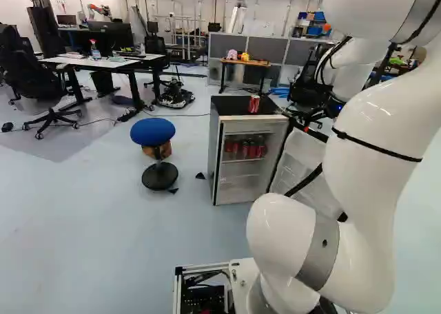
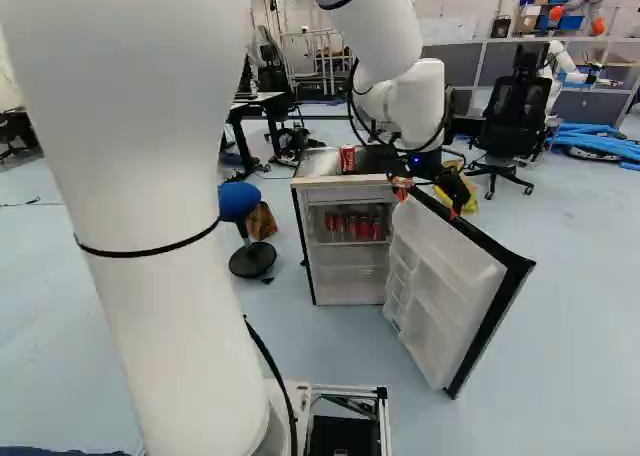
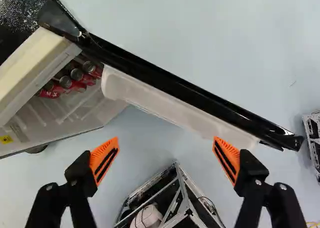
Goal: Grab a drink from the fridge
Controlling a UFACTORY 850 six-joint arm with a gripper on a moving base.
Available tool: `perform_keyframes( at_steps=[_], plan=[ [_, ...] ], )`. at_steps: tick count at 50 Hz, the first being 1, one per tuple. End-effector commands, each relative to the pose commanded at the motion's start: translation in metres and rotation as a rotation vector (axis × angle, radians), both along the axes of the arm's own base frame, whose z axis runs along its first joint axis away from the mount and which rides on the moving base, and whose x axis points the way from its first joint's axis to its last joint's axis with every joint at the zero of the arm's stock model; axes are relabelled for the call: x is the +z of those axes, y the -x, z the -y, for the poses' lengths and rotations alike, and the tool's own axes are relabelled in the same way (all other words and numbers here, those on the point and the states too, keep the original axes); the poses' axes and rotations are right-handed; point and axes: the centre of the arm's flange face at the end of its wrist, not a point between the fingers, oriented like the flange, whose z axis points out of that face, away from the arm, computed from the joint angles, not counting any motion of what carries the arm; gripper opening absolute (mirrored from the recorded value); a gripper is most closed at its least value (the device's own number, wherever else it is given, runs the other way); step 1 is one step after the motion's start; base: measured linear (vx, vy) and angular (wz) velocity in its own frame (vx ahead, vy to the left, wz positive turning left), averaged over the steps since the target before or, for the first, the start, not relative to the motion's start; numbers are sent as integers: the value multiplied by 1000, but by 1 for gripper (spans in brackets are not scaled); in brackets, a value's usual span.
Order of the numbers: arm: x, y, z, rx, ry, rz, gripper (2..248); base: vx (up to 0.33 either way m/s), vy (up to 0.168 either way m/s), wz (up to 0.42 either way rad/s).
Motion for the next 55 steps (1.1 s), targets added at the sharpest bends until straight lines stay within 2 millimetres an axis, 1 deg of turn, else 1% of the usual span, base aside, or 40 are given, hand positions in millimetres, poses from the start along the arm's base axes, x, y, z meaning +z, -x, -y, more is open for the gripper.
perform_keyframes(
  at_steps=[33, 55],
  plan=[
    [-2, -21, 62, -61, 14, 25, 247, 0, 0, 0],
    [-4, -29, 97, -155, -50, 61, 247, 0, 0, 0]
  ],
)
